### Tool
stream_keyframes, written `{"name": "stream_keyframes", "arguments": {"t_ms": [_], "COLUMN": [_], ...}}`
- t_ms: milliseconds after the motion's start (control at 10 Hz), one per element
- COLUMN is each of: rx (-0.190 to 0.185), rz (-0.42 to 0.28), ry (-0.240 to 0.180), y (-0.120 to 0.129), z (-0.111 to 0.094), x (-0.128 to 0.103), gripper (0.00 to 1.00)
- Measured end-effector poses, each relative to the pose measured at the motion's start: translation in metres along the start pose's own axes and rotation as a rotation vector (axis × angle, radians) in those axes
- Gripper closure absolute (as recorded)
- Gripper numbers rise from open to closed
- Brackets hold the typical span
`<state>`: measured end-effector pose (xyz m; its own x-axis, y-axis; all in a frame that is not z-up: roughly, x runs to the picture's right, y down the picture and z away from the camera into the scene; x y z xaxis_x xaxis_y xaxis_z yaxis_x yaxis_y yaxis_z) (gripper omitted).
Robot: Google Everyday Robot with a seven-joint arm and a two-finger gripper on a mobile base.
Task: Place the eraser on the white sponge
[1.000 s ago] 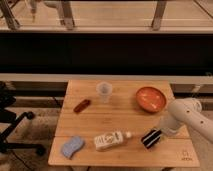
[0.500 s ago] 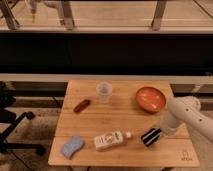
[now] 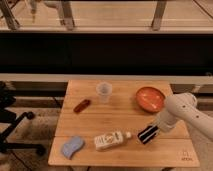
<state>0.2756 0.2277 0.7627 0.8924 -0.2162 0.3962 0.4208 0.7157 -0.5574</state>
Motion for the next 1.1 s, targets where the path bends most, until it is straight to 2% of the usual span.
{"name": "stream_keyframes", "arguments": {"t_ms": [200, 500, 800, 1100], "rx": [0.001, 0.000, 0.000, -0.007], "rz": [-0.001, -0.012, -0.020, -0.050], "ry": [0.002, 0.002, 0.006, 0.012], "y": [-0.002, -0.019, -0.020, -0.037], "z": [-0.001, -0.004, -0.006, -0.005], "x": [-0.001, -0.021, -0.025, -0.056], "gripper": [1.00, 1.00, 1.00, 1.00]}}
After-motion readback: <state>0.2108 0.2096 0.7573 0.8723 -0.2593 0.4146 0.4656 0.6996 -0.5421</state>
